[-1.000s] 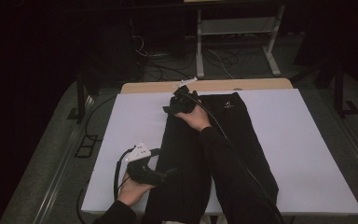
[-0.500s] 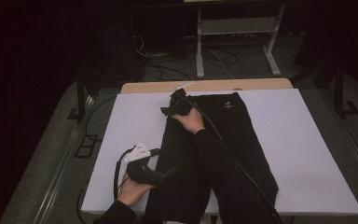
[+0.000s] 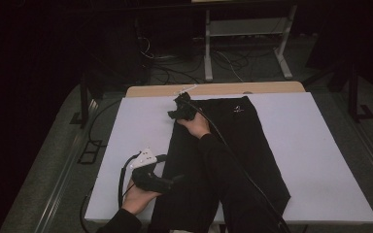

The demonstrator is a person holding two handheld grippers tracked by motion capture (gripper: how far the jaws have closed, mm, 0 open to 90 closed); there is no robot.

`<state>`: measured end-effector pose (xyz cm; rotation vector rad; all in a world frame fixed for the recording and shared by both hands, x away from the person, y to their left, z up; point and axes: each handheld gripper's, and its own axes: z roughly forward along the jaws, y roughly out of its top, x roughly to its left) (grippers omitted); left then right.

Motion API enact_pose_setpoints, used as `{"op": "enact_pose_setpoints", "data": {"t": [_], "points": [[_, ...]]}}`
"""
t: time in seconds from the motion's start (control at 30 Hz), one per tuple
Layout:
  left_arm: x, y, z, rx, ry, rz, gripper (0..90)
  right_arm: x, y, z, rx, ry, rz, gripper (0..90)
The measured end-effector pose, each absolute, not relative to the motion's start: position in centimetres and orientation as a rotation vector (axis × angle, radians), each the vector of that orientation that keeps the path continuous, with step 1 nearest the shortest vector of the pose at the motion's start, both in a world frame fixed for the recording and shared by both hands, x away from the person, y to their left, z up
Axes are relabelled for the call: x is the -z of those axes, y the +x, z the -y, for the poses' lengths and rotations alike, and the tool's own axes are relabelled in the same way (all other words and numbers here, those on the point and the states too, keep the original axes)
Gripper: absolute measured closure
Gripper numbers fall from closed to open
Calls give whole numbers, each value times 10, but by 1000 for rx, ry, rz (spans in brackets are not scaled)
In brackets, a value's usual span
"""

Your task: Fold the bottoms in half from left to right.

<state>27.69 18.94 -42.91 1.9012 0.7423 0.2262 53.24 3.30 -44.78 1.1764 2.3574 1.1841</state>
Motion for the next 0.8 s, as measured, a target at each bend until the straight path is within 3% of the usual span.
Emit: {"op": "enact_pose_setpoints", "data": {"t": [0.47,0.7,0.8], "points": [[429,277,-190,-227,1902,-745,0,455,534,-39,-1070,1234,-2322,547],[430,277,-191,-237,1904,-764,0,454,536,-35,-1093,1291,-2309,806],[433,276,-189,-236,1941,-774,0,454,536,-34,-1104,1311,-2305,852]]}}
